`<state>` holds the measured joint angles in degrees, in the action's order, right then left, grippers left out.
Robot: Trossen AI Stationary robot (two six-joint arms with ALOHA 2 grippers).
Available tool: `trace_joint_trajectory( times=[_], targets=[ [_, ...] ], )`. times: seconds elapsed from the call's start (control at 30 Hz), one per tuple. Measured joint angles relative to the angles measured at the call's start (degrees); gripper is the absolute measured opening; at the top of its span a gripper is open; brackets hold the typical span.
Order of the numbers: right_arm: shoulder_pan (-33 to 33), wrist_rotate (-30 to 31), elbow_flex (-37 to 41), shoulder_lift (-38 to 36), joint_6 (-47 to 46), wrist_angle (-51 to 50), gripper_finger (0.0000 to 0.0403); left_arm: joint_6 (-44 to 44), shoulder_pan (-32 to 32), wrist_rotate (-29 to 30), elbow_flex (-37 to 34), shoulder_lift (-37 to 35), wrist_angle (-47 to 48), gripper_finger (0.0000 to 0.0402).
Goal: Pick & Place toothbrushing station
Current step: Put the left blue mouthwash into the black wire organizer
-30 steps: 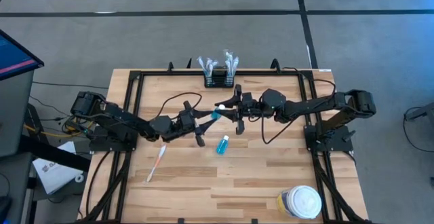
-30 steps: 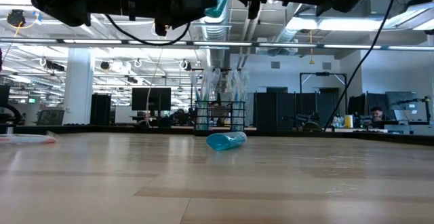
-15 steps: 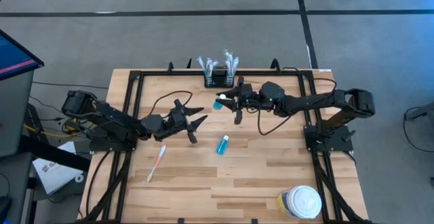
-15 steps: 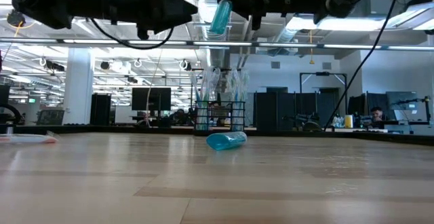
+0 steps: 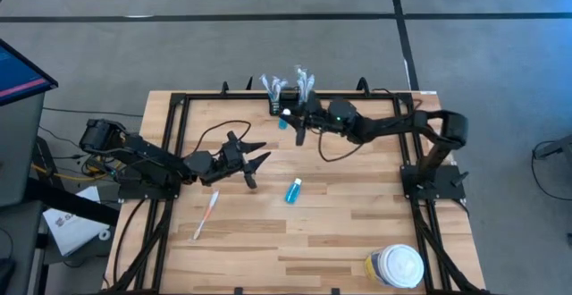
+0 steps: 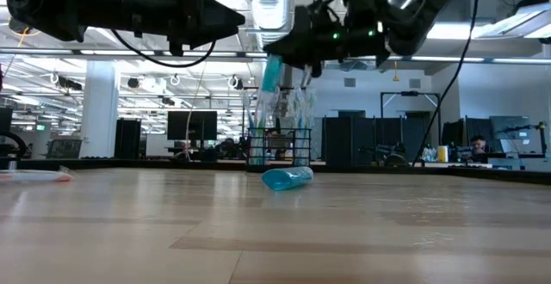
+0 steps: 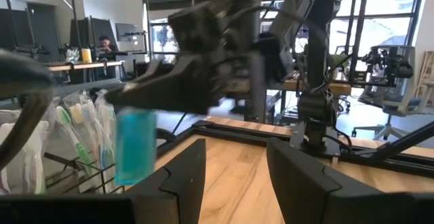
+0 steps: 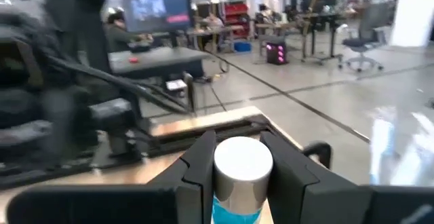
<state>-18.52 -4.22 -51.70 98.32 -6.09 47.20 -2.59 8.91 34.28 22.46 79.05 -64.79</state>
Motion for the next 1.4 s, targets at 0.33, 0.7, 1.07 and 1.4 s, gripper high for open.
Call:
trace_joint_trajectory(
  times=[0.33, 0.7, 1.07, 1.4],
  targets=[
    [-4.09, 5.39, -1.47, 2.21, 0.09, -0.90, 0.0084, -0.06, 0.00, 0.00, 0.02, 0.04, 0.04, 0.0149],
    [-4.67, 11.96, -1.40, 2.30, 0.77, -1.69, 0.0084, -0.09, -0.37, 0.01, 0.02, 0.07, 0.02, 0.0149],
    [-5.60, 13.35, -1.40, 2.30, 0.48, -2.43, 0.0084, -0.02, -0.37, 0.00, 0.04, 0.07, 0.03, 0.0149],
    [-5.63, 15.29, -5.50, 10.24, 0.48, -1.66, 0.0084, 0.00, -0.26, 0.00, 0.04, 0.07, 0.00, 0.0149]
  ],
)
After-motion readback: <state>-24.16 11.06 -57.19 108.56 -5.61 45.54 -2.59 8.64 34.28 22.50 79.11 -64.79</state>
